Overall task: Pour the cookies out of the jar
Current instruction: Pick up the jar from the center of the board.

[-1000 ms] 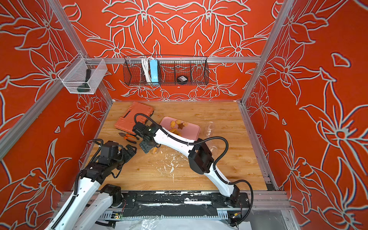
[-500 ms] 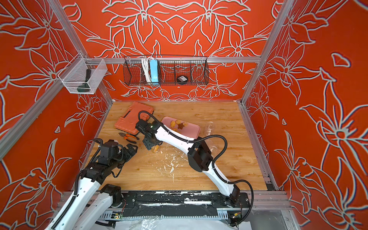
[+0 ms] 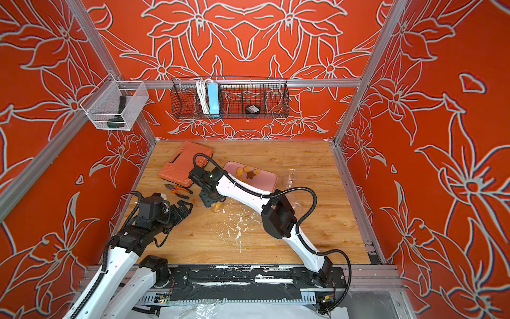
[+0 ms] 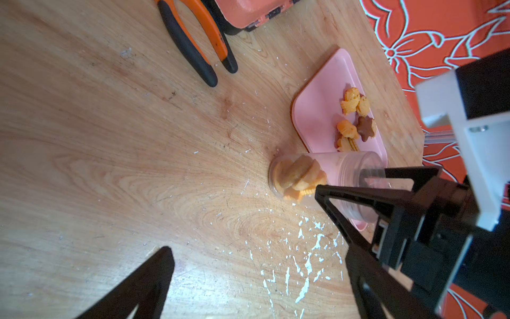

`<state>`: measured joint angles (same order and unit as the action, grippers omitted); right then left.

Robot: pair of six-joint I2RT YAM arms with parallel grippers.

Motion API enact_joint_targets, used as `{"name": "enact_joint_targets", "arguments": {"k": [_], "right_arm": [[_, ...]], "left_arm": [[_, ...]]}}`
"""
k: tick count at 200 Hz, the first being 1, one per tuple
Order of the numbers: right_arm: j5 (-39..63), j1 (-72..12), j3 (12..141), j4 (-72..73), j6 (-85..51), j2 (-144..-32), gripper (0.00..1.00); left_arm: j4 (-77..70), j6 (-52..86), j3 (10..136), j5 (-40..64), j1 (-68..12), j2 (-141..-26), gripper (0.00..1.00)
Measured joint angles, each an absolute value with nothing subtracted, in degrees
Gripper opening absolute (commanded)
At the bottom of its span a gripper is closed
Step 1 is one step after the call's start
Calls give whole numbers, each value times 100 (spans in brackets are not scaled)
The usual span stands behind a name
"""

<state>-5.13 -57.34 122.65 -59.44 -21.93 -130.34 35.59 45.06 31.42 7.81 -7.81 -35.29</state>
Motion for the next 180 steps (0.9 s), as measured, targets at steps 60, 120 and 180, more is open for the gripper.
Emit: {"name": "enact_joint_targets", "arguments": {"k": [60, 120, 180], "right_arm": [[-285, -5540, 10269, -5527, -2285, -11705, 60], [676, -4727, 9115, -5028, -2300, -10320, 60], [2187, -3634, 7769, -4246, -2635, -8501, 60]], "left_arm": [[3328, 4165, 3138, 1702, -781, -3520, 98], [2300, 4097, 2829, 2738, -781, -3586, 98], [220, 4665, 2274, 4497, -781, -3865, 98]]}}
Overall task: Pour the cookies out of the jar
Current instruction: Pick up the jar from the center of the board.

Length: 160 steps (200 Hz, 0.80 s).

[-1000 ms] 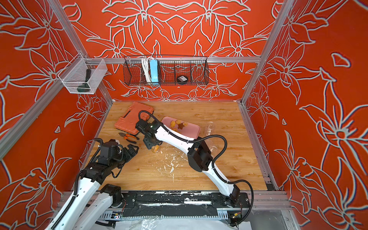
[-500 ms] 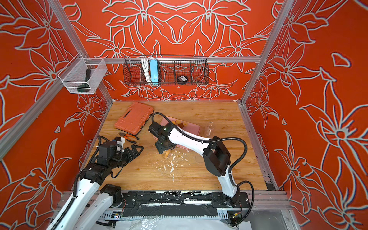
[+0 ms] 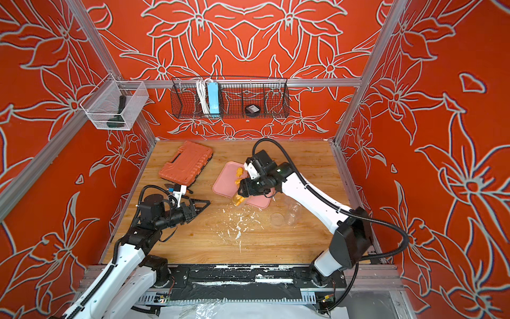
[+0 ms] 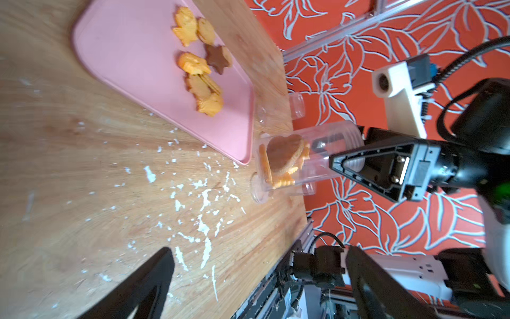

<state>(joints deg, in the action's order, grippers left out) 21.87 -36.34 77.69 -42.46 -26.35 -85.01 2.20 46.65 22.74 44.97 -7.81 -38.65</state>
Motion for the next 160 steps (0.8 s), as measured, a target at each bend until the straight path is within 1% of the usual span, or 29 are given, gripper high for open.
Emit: {"name": "enact_joint_targets", "arguments": {"k": [32, 70, 102, 129, 160], "right_arm": [[3046, -3153, 7030, -3640, -3164, -7728, 60], [3946, -2746, 6370, -2558, -4056, -7216, 60], [4521, -2571, 6036, -1459, -4880, -7017, 60], [4799, -2519, 5861, -617, -5454, -6869, 60], [4993, -2521, 5800, 12, -5830, -6692, 60]], "left_arm": [[-624, 4980, 2364, 5293, -781, -4132, 98], [-1798, 5662, 2462, 5922, -781, -4383, 98], [-2622, 6208, 2464, 6130, -875, -4654, 98], [-3109, 6536, 2534, 6165, -1227, -4978, 98], [-3516, 6766, 2947, 6163, -1621, -5417, 98]]}}
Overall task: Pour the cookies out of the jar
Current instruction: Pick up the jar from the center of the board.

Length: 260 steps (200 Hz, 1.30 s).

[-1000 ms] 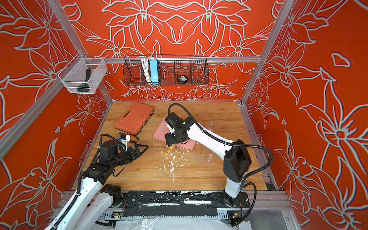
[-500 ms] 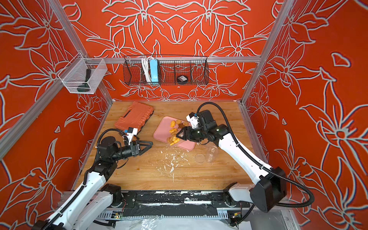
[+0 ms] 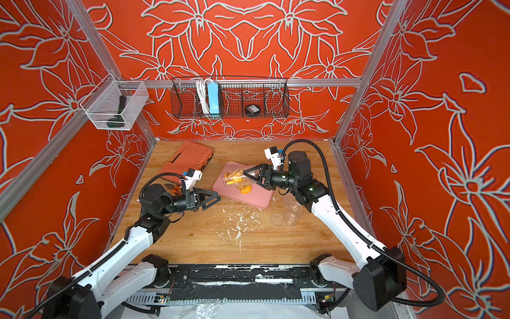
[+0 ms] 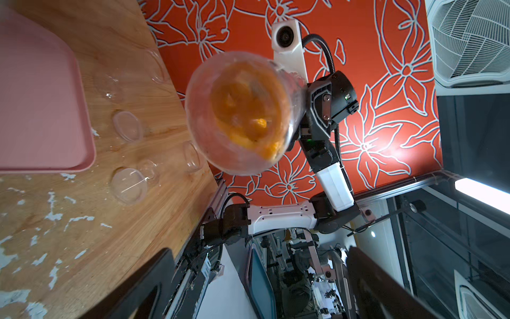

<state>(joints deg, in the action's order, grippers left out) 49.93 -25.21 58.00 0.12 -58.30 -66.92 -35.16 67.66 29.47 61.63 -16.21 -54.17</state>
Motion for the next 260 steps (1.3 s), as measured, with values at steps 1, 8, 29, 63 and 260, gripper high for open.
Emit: {"name": "enact_joint_targets", "arguments": {"k": [1, 8, 29, 63, 260], "right_arm": [[4998, -2521, 5800, 23, -5835, -6687, 60], [5026, -2521, 5795, 102, -5889, -6641, 60], [5113, -2521, 5771, 298, -6001, -6530, 60], [5188, -2521, 5693, 445, -6143, -6455, 60], [5301, -2792, 5048, 1076, -6436, -6434, 59]], "left_arm": [[-3533, 6770, 2974, 6163, -1636, -5435, 98], [-3586, 6781, 3118, 6163, -1723, -5516, 98], [-3701, 6779, 3492, 6165, -1914, -5686, 98], [-3826, 6779, 3750, 6163, -2027, -5922, 98], [-4427, 7784, 3739, 5957, -2073, -6547, 98]]}}
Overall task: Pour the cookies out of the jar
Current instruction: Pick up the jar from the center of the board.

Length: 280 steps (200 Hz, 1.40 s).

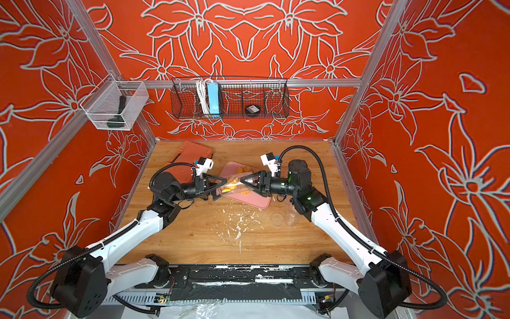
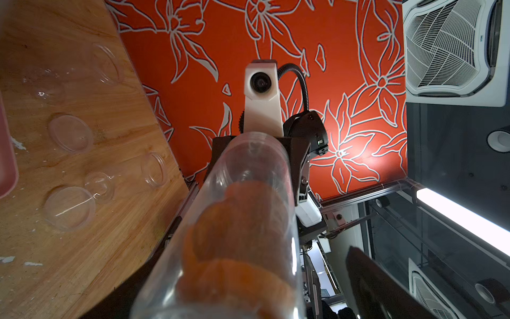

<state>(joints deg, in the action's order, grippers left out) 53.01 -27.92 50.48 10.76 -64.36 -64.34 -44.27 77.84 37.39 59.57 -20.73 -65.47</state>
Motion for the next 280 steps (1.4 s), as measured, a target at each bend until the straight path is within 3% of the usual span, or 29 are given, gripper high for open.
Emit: {"name": "enact_joint_targets", "arguments": {"k": [97, 232, 280], "right_arm": [[5308, -2801, 4995, 1216, -6479, -6431, 59], [5406, -2810, 4928, 1321, -6499, -6438, 59], [5406, -2810, 4899, 1363, -6499, -6438, 67]], "left_arm": [[-4392, 7811, 3739, 5942, -2150, -6584, 84], [-4563, 7885, 3739, 5979, -2178, -6764, 74], [-4595, 7889, 3739, 5994, -2176, -6816, 68]]}}
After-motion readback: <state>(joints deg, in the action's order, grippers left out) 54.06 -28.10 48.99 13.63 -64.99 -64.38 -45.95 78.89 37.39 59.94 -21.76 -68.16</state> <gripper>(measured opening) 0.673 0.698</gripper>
